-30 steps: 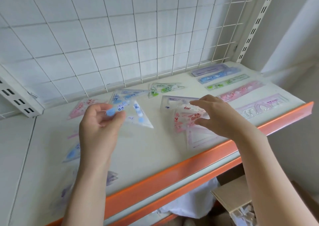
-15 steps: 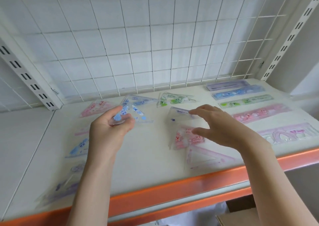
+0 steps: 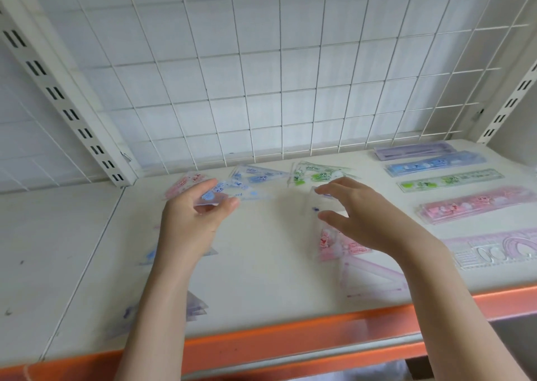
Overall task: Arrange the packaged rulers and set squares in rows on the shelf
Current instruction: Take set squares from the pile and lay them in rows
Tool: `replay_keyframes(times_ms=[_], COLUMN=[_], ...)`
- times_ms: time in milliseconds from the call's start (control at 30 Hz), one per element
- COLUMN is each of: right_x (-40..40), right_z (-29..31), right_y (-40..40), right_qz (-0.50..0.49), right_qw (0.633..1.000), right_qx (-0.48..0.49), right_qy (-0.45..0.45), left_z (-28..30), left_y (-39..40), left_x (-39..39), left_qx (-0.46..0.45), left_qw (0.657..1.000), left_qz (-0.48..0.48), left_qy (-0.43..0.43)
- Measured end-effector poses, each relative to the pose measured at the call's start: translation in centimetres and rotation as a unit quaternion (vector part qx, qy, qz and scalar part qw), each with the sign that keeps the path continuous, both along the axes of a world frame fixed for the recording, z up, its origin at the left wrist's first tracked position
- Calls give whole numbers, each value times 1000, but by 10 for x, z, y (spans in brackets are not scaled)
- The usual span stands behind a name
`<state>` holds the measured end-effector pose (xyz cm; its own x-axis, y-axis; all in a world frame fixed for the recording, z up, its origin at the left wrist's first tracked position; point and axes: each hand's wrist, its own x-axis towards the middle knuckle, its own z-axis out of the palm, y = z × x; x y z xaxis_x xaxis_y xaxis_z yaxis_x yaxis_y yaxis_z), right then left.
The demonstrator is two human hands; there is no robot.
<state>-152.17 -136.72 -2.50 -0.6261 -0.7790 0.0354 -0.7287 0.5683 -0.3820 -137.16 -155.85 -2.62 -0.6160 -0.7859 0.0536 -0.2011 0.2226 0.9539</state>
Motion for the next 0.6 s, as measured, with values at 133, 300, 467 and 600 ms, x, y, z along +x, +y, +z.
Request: replay_keyframes(times_ms=[133, 300, 467, 600], right_x=[13, 31, 58, 76], right_z=[0, -3, -8, -14], right_y=[-20, -41, -71, -84], right_qz=[19, 40, 60, 57], right_qw=[1000, 999, 998, 998], right_qx=[-9, 4, 17, 28], right_qy=[-12, -14, -15, -19], left_z=[1, 1, -6, -12], left_y=[-16, -33, -52, -64], left_x=[21, 54, 82, 96], left_qx=[-14, 16, 28, 2], left_qw=[1000, 999, 998, 995], left_qz=[-9, 8, 16, -11], left_qy=[-17, -33, -53, -102])
